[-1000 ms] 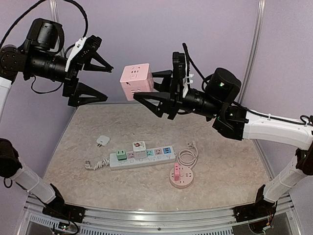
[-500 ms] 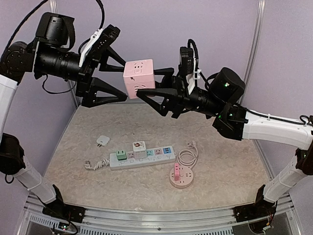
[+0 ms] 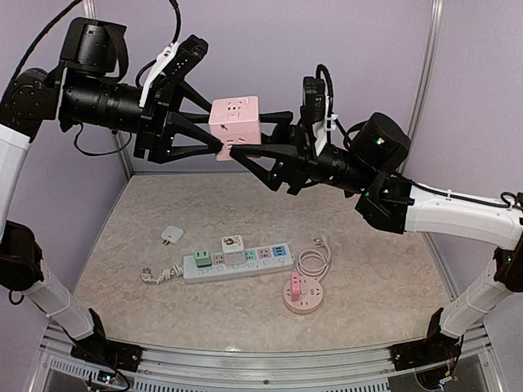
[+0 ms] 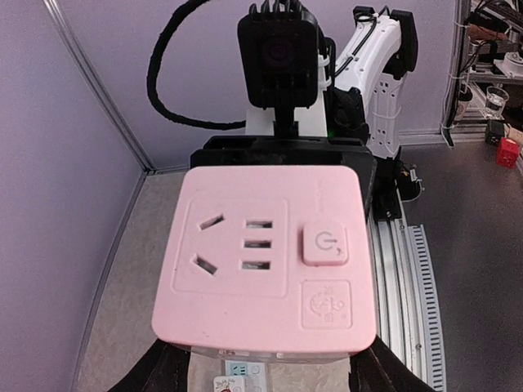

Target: Insert the plug

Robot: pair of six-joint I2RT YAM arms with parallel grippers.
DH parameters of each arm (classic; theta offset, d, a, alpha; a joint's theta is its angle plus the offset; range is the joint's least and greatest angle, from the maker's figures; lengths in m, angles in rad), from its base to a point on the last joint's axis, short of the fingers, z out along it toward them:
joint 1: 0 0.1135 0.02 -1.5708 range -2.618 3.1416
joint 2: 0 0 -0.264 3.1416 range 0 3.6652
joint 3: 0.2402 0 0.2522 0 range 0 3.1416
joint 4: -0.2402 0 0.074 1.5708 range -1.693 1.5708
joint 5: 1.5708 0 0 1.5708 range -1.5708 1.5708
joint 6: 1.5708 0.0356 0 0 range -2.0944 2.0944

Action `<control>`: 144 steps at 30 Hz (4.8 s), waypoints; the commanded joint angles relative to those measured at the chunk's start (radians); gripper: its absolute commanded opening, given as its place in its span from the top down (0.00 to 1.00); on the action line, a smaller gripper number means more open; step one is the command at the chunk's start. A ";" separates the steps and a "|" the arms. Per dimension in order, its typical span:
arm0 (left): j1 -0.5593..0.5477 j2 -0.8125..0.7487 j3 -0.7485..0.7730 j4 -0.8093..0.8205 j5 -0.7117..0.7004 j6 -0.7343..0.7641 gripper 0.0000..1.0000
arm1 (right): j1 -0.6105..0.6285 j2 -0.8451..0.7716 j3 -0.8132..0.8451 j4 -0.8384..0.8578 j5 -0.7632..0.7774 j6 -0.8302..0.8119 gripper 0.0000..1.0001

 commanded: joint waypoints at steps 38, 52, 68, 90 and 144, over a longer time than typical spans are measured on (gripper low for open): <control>-0.003 -0.047 -0.187 -0.031 -0.204 0.110 1.00 | 0.007 -0.057 0.244 -0.845 0.189 -0.373 0.00; 0.010 -0.033 -0.193 -0.036 -0.163 0.105 1.00 | 0.007 0.136 0.556 -1.225 0.143 -0.547 0.09; 0.021 -0.024 -0.223 -0.054 -0.156 0.130 1.00 | 0.007 0.129 0.544 -1.171 0.104 -0.521 0.20; 0.034 -0.027 -0.223 -0.059 -0.129 0.133 1.00 | -0.001 0.074 0.475 -1.085 0.061 -0.494 0.34; 0.961 -0.158 -1.026 0.246 0.023 0.162 0.01 | -0.412 0.547 0.168 -0.891 -0.435 -0.907 1.00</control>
